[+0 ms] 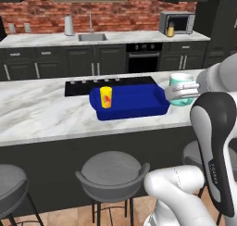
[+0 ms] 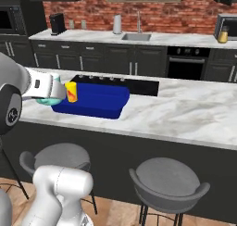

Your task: There is a tray on the dining counter. Grab the cup, mug, and pitcher and place them on the tray. The pitcher may be placed next to the tray if it cannot fit the tray.

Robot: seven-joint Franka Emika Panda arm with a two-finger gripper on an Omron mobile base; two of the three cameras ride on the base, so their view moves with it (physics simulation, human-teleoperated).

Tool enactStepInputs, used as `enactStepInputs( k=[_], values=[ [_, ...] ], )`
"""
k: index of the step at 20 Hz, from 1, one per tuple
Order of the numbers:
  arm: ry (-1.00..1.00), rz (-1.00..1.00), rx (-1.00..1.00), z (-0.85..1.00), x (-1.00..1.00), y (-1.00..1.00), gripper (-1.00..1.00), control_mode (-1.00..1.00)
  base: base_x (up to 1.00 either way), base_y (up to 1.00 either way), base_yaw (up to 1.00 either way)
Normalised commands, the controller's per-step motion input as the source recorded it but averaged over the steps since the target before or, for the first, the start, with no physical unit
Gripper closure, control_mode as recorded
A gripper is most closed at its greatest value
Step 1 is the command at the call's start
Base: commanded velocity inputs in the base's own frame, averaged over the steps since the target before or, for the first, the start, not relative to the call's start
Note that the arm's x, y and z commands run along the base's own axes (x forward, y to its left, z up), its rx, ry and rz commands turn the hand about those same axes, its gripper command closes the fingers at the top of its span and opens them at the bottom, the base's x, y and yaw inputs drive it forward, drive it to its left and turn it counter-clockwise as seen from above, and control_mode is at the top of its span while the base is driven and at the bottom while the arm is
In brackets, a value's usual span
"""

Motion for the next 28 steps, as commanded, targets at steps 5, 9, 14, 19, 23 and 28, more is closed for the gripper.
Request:
enactStepInputs(
  k=[5,9,14,19,23,28],
  values=[
    [0.00,0.00,0.00,0.00,0.00,0.00,1.00,1.00,0.64,-0.17,0.00],
    [0.00,0.00,0.00,0.00,0.09,0.00,1.00,-1.00,0.35,-0.05,0.00],
    [0.00,0.12,0.00,-0.07,0.70,0.00,1.00,-1.00,0.00,0.00,0.00],
    [0.01,0.17,0.01,-0.10,0.72,-0.03,1.00,-1.00,0.00,0.00,0.00],
    [0.06,0.08,0.00,-0.21,0.54,0.00,1.00,-1.00,0.00,0.00,0.00],
    [0.05,0.00,0.00,-0.27,0.32,0.00,1.00,-1.00,0.00,0.00,0.00]
  ],
)
